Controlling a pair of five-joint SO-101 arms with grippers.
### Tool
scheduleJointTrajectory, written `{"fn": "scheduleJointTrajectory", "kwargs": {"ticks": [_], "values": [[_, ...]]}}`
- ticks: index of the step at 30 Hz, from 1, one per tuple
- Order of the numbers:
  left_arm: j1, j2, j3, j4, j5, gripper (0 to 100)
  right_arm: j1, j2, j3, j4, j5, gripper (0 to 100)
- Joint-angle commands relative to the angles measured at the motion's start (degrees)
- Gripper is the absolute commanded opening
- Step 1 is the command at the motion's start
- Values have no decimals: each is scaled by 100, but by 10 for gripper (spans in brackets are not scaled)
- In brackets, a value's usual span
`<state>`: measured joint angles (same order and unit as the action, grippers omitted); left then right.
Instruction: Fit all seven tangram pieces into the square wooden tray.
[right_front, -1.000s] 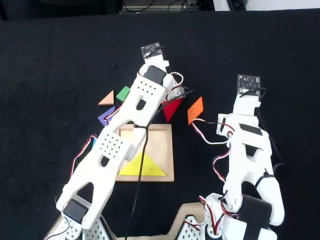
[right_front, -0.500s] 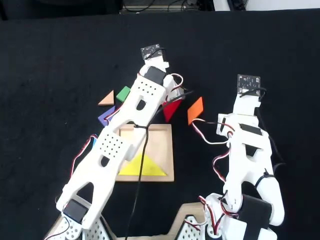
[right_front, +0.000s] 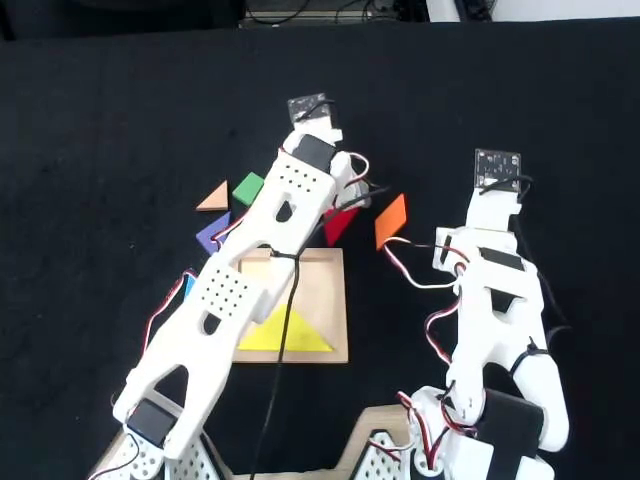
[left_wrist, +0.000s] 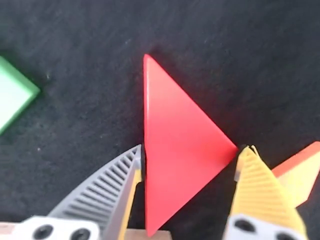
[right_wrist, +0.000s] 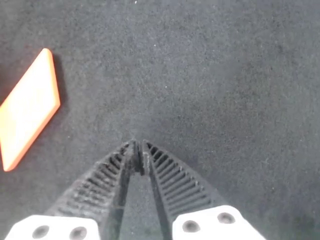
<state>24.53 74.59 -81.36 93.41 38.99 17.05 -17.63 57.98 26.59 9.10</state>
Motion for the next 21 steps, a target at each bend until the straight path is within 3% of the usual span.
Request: {"fn": "scheduleJointTrajectory", "kwargs": {"ticks": [1,5,18,21], "values": [[-233,-105,-22,343,-70,271,-97,31,-215,-88,88,11],[-251,-105,-40,695,-79,267,-97,31,-215,-88,88,11],[-198,-114,-470,730,-448,260,-97,22,-215,-88,88,11],[-286,-105,-602,712,-571,203,-97,22,-215,-88,88,11]]}}
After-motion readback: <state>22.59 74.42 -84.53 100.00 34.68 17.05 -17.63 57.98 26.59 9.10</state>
